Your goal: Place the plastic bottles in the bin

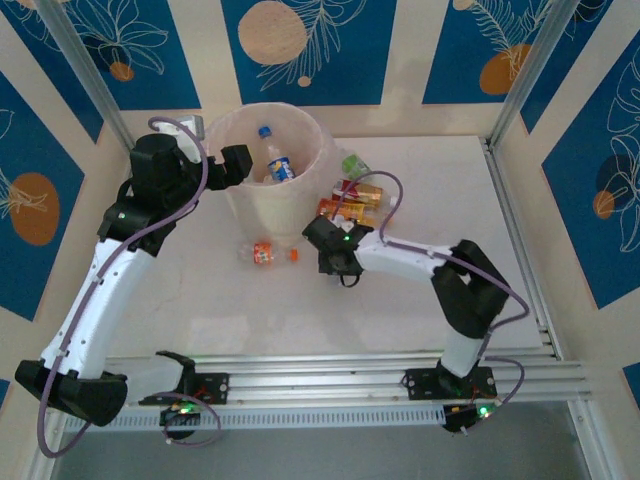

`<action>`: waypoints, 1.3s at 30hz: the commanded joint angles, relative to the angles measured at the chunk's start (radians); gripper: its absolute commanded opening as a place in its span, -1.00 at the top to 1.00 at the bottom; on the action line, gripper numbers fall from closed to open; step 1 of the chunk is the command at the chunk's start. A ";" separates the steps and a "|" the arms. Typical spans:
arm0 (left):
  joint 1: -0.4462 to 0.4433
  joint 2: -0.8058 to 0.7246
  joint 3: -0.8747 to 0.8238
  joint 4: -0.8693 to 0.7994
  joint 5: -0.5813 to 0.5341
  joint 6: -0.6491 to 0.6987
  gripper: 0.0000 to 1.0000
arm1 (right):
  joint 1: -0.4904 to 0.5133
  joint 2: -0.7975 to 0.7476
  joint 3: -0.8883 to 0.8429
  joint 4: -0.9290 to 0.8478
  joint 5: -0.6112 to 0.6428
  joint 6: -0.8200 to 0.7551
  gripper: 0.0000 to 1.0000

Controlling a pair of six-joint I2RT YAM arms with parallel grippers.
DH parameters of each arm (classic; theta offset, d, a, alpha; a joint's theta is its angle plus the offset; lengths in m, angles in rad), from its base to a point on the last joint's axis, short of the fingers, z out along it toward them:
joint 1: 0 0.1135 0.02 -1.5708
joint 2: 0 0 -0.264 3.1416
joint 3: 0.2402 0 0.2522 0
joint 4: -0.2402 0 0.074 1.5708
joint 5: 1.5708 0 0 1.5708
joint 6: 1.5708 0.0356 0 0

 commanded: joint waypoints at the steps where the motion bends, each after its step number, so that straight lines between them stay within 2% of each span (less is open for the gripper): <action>1: 0.009 -0.011 -0.006 0.032 0.023 -0.015 -0.99 | 0.020 -0.124 -0.026 -0.019 0.103 -0.021 0.08; 10: -0.041 0.045 0.012 0.052 0.109 -0.021 -0.99 | 0.046 -0.416 -0.092 -0.034 0.220 -0.078 0.08; 20: -0.267 0.211 0.137 0.102 0.292 -0.015 -0.99 | 0.086 -0.692 -0.197 0.169 0.218 -0.311 0.07; 24: -0.320 0.267 0.164 0.179 0.400 -0.061 -0.97 | 0.090 -0.733 -0.213 0.210 0.196 -0.357 0.07; 27: -0.340 0.304 0.185 0.212 0.453 -0.090 -0.89 | 0.099 -0.739 -0.217 0.236 0.183 -0.383 0.07; 34: -0.358 0.366 0.218 0.237 0.497 -0.138 -0.72 | 0.120 -0.738 -0.216 0.292 0.166 -0.427 0.07; 39: -0.359 0.385 0.223 0.260 0.512 -0.164 -0.48 | 0.124 -0.732 -0.209 0.314 0.148 -0.448 0.06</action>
